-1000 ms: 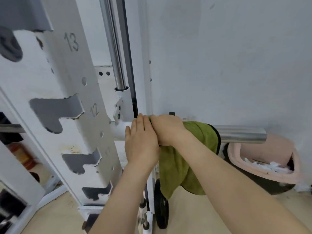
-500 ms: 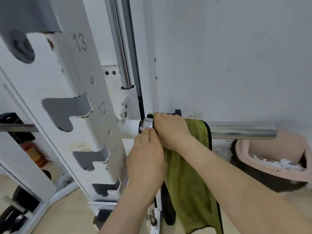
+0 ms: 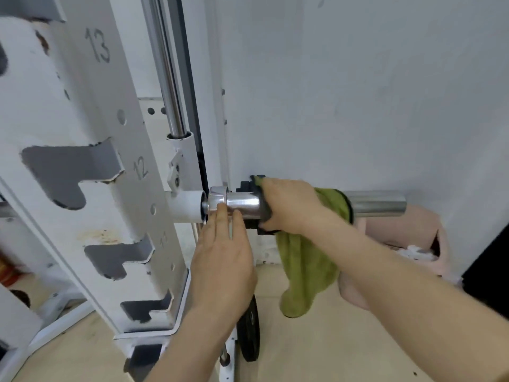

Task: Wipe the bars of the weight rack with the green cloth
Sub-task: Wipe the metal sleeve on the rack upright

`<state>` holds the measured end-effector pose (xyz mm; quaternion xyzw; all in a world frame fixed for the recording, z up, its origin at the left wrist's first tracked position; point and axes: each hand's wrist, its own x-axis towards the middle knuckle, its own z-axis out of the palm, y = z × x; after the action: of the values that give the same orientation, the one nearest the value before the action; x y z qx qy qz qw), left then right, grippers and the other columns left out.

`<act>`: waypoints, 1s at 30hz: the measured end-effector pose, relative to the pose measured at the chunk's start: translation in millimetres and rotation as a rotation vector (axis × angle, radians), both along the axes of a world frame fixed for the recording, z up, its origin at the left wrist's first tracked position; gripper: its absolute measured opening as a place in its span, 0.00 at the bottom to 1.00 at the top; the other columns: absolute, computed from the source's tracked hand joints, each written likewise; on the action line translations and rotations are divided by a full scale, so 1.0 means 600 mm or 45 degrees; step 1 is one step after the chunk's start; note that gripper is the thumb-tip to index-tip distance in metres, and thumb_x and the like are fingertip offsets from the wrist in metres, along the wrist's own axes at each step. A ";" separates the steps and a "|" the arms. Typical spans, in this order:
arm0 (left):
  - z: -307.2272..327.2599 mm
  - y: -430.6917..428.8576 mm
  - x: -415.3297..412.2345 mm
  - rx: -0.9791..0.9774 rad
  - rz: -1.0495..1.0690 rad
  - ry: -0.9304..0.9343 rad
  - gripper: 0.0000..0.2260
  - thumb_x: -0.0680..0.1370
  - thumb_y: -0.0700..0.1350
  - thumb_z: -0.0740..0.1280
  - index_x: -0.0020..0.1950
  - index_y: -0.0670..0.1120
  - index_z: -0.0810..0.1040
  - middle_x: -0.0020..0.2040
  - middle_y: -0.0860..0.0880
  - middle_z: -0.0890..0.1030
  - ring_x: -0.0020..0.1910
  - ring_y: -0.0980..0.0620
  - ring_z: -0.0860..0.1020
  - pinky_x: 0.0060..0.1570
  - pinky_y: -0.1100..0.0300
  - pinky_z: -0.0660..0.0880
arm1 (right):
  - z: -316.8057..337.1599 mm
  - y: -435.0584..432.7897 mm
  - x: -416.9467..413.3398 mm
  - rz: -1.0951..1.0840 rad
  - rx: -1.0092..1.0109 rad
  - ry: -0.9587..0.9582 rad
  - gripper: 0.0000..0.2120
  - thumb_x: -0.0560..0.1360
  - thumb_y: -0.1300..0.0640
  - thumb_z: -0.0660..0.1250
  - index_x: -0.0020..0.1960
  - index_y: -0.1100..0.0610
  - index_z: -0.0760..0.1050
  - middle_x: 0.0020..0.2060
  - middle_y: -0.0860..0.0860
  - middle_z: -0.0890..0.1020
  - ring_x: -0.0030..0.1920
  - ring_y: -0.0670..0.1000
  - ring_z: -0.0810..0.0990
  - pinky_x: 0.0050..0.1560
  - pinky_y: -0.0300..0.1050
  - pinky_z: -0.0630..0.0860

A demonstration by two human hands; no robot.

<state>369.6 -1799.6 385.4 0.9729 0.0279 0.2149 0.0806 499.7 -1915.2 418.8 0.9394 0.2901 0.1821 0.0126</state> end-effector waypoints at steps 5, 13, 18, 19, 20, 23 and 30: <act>0.051 0.023 0.098 -0.060 0.088 -0.048 0.30 0.74 0.42 0.61 0.76 0.44 0.57 0.77 0.42 0.55 0.76 0.43 0.51 0.73 0.51 0.53 | -0.019 0.073 -0.005 0.124 0.065 -0.120 0.17 0.72 0.50 0.64 0.58 0.55 0.69 0.49 0.50 0.79 0.47 0.54 0.80 0.40 0.47 0.65; 0.016 0.029 0.087 0.065 0.094 0.003 0.37 0.73 0.42 0.62 0.78 0.44 0.48 0.78 0.42 0.53 0.77 0.43 0.49 0.75 0.47 0.48 | 0.016 -0.170 0.006 -0.218 0.032 0.141 0.27 0.60 0.32 0.70 0.47 0.48 0.65 0.38 0.42 0.76 0.38 0.49 0.76 0.37 0.46 0.66; 0.011 0.016 0.034 -0.137 0.092 -0.074 0.36 0.69 0.37 0.59 0.77 0.42 0.55 0.77 0.42 0.58 0.76 0.45 0.55 0.75 0.48 0.53 | 0.006 -0.045 0.007 -0.124 -0.022 0.104 0.27 0.61 0.37 0.72 0.50 0.52 0.69 0.39 0.46 0.78 0.38 0.52 0.78 0.33 0.43 0.65; 0.020 0.014 0.040 -0.194 0.105 -0.137 0.32 0.69 0.37 0.59 0.74 0.41 0.61 0.74 0.42 0.64 0.73 0.44 0.61 0.72 0.47 0.59 | 0.000 0.007 0.003 -0.061 0.009 0.076 0.24 0.63 0.40 0.71 0.50 0.53 0.69 0.40 0.46 0.78 0.38 0.53 0.78 0.33 0.43 0.64; 0.030 0.015 0.052 -0.239 0.118 -0.176 0.30 0.69 0.37 0.60 0.72 0.41 0.64 0.71 0.42 0.68 0.70 0.43 0.64 0.69 0.46 0.63 | -0.005 0.054 -0.001 -0.008 0.037 0.068 0.19 0.68 0.45 0.70 0.51 0.53 0.69 0.41 0.47 0.78 0.39 0.53 0.79 0.33 0.43 0.63; 0.040 0.016 0.093 -0.128 0.101 -0.089 0.30 0.73 0.40 0.61 0.75 0.41 0.59 0.75 0.43 0.61 0.75 0.44 0.57 0.73 0.47 0.56 | -0.017 0.087 0.003 0.096 0.055 -0.026 0.13 0.73 0.53 0.65 0.56 0.54 0.70 0.45 0.47 0.80 0.42 0.52 0.80 0.34 0.45 0.64; 0.012 0.010 0.100 0.115 0.133 -0.023 0.34 0.71 0.42 0.63 0.76 0.41 0.55 0.77 0.44 0.56 0.77 0.44 0.49 0.74 0.46 0.45 | 0.039 -0.162 0.009 -0.192 0.042 0.436 0.24 0.61 0.35 0.73 0.48 0.46 0.67 0.39 0.43 0.77 0.41 0.50 0.78 0.36 0.44 0.71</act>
<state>429.6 -1793.7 392.6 0.9708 0.0684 0.2285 0.0256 504.9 -2012.5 442.4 0.9758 0.2138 0.0229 -0.0387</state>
